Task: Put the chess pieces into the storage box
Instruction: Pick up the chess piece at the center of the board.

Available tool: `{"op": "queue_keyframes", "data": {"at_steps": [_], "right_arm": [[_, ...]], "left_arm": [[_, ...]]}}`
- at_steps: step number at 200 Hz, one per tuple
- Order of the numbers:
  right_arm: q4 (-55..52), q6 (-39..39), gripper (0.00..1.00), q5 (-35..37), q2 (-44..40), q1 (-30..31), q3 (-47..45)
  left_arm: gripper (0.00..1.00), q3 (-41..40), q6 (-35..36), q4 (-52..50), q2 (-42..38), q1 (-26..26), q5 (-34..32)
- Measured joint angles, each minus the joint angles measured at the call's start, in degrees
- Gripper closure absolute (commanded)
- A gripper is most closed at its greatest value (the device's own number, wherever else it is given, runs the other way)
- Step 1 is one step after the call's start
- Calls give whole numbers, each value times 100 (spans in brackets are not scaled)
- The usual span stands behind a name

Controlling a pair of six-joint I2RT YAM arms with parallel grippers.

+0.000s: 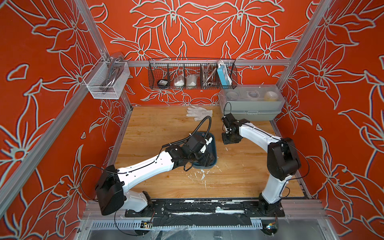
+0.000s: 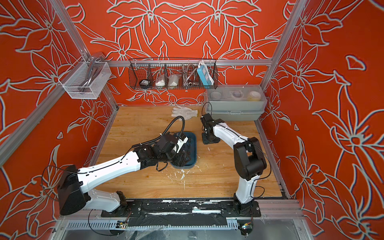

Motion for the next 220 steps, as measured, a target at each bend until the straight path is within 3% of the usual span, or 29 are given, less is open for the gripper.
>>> {"op": "queue_keyframes", "data": {"at_steps": [47,153,220], "right_arm": [[39,-17,54,-61,560,-28,356],[44,-28,77,-63,962,-151,647],[42,-31,84,-61,962,-151,647]], "left_arm": [[34,-20,94,24,28,2,17],[34,-258,140,63,-31,2,-111],[34,-385,164,90,-153,2,-291]]}}
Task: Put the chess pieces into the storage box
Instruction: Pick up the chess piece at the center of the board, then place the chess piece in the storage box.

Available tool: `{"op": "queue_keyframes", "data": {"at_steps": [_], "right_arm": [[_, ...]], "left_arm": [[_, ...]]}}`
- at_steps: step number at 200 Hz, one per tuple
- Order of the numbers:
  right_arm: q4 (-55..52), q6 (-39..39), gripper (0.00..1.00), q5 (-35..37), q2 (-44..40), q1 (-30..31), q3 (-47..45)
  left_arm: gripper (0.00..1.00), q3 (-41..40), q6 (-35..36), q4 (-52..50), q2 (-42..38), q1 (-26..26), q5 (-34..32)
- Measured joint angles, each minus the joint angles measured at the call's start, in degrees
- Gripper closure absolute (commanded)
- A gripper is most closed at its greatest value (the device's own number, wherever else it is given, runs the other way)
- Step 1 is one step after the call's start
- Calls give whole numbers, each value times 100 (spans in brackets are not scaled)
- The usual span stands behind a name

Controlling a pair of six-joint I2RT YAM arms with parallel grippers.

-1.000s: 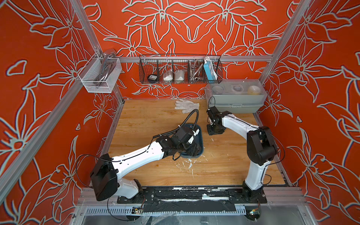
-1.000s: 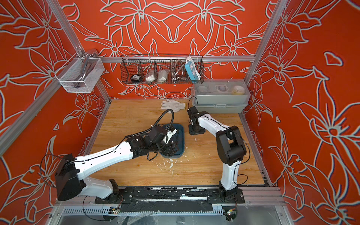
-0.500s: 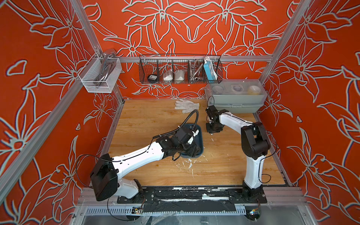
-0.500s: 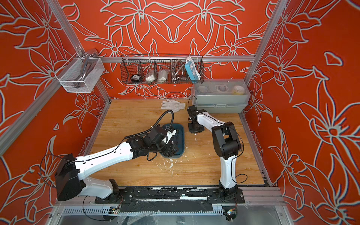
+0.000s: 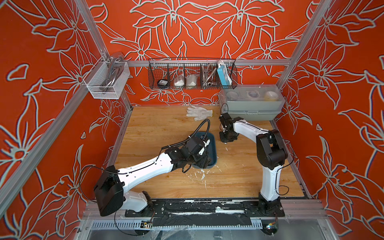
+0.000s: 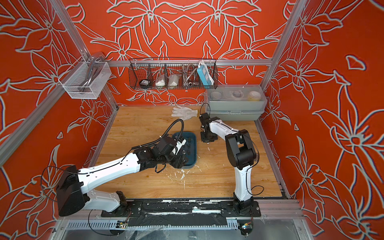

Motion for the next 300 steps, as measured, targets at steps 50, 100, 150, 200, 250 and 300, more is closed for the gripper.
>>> {"op": "queue_keyframes", "data": {"at_steps": [50,100,150,200,250,300], "right_arm": [[-13,0,85,2,-186,4,-83],[-151,-4,85,26,-1467,302,-339],[-225,-4,85,-63,-2656,1604,-743],[-306,22,85,-275,-2798,2382,-1163],[-203,7,85,-350,-2304,2514,-1246],[9,4,85,-345,-1731,2544,-1309]], "left_arm": [[33,-129,-85,85,-50,131,-31],[34,-791,-741,258,-785,1427,269],[33,-1309,-1191,-138,-1467,2273,-72],[33,-1604,-1274,-306,-1620,2444,-212],[33,-1620,-1274,-306,-1598,2444,-212],[32,-1620,-1272,-275,-1598,2444,-205]]}}
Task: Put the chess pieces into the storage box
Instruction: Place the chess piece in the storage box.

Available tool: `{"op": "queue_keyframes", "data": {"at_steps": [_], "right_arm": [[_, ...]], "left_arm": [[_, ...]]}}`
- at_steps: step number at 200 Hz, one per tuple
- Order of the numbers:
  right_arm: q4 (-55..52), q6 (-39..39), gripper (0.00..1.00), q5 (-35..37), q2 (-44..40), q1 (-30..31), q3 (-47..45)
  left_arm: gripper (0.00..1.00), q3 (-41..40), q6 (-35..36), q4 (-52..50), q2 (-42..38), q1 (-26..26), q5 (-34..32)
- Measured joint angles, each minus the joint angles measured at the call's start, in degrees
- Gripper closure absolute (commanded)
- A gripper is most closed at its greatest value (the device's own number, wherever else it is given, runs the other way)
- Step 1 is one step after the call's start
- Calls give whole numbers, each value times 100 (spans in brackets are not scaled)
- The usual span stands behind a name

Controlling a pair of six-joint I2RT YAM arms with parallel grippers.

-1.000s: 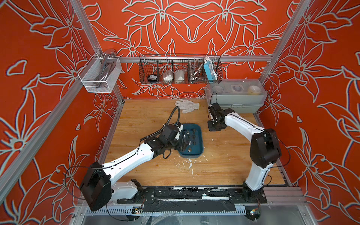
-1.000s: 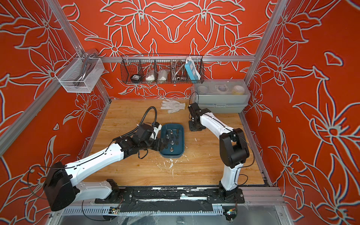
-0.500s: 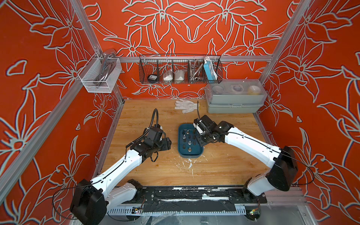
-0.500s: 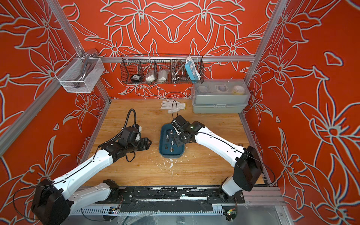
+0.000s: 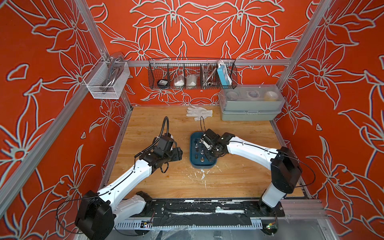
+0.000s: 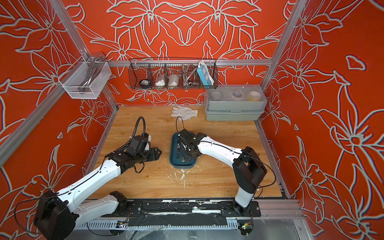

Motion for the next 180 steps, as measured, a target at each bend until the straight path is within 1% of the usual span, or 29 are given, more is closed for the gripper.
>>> {"op": "queue_keyframes", "data": {"at_steps": [69,127,141,180], "right_arm": [[269,15,85,48,479,46,-63],[321,15,83,181,647,55,-63],[334,15,81,203,699,59,-63],[352,22,71,225,734,81,-63]], "left_arm": [[32,0,4,37,0,0,-2],[32,0,17,33,0,0,-15],[32,0,17,33,-2,0,-26],[32,-22,20,33,-4,0,-52]]}}
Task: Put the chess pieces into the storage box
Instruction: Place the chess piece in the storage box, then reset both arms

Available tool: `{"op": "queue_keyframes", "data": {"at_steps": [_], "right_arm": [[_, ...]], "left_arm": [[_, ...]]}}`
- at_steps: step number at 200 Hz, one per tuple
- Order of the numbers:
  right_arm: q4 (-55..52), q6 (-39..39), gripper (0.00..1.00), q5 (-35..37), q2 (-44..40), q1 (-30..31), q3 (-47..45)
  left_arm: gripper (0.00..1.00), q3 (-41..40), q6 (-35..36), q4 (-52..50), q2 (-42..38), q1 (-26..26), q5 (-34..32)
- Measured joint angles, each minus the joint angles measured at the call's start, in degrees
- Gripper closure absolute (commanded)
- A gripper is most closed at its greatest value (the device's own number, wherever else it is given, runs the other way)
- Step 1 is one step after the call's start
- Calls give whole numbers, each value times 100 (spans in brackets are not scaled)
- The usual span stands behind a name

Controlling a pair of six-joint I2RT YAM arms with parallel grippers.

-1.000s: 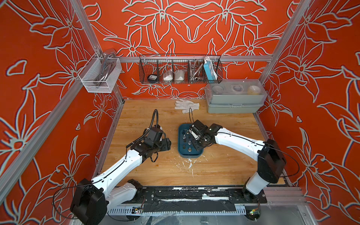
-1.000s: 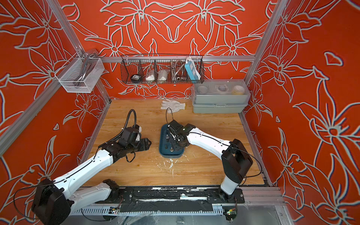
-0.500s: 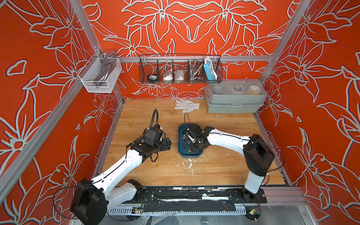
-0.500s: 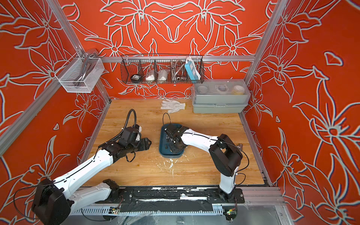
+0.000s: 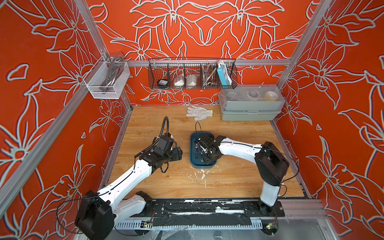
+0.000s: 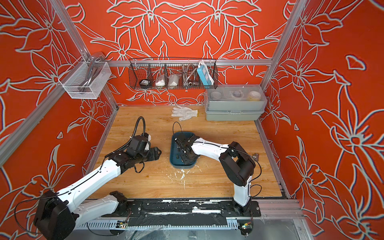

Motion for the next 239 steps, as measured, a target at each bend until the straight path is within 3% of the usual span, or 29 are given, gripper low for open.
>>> {"op": "queue_keyframes", "data": {"at_steps": [70,119,140,164,190,206,226,239], "right_arm": [[-199,4,59,125,-350,46,31],[125,-37,47,745,-2354,-26,-365],[715,-68,36,1110,-3110,-503,-1025],[1692,-57,28,1530,-3517,-1558,-2103],[2734,-299,18,2035,-4087,-2288,-3432],[3563,-546,16,2190,-4542,-2546,-4162],[3995,-573,16,2310,-4704,-2924,-4468],[4207,-573,16,2441,-4695,-3067,-4468]], "left_arm": [[29,-9,48,0,-142,0,-240],[12,-616,232,376,-940,111,-1204],[8,-1329,326,756,-1449,227,-1937],[9,-1989,413,1088,-2068,396,-2533],[8,-2218,903,1373,-2736,411,-3226],[8,-2326,1239,1764,-3001,415,-3735],[6,-2804,1755,2806,-2870,468,-4024],[4,-3104,2035,3270,-2367,601,-4122]]}}
